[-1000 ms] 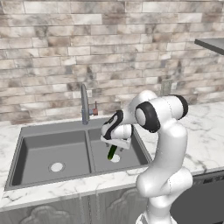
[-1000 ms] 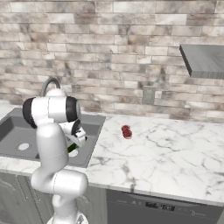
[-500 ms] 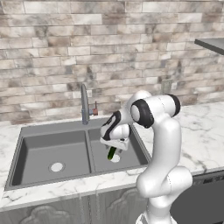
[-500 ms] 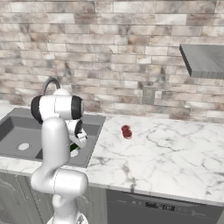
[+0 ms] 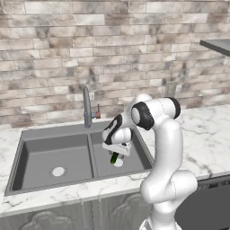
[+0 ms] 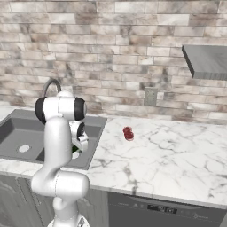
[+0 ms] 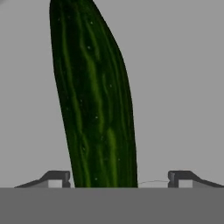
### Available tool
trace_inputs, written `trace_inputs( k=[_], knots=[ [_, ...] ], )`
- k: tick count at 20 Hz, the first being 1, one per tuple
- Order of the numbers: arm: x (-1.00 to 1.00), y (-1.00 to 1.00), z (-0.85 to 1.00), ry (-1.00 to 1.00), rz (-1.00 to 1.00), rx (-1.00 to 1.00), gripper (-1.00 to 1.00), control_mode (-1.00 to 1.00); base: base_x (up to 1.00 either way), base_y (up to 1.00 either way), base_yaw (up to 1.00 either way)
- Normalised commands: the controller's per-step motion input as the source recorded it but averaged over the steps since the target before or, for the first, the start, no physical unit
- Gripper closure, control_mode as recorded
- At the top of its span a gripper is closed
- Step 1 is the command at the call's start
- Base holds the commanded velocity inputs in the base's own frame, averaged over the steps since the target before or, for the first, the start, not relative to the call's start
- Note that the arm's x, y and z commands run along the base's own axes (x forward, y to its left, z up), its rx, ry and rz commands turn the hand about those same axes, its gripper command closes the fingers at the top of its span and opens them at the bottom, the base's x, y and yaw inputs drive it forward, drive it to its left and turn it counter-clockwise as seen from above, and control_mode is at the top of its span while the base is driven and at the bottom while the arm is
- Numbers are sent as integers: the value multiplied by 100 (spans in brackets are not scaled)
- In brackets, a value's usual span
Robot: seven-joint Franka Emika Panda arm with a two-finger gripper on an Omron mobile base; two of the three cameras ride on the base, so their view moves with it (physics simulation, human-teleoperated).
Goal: Turn on the sink faucet. Then move the cucumber from the counter to the sink. Turn off the sink. Move the vegetable from the sink to the pot next to the stove. Finally move the pot to the rear left burner.
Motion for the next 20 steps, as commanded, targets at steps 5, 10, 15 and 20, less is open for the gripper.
trace_inputs(
  k=[5,10,15,20],
  knots=[
    [0,2,-11,1,0,0,100,-100,0,0,0],
    [0,8,2,0,-3,0,100,-100,0,0,0],
    [-17,-1,47,0,-9,0,100,-100,0,0,0],
    [-29,0,87,0,-11,0,100,-100,0,0,0]
  ],
)
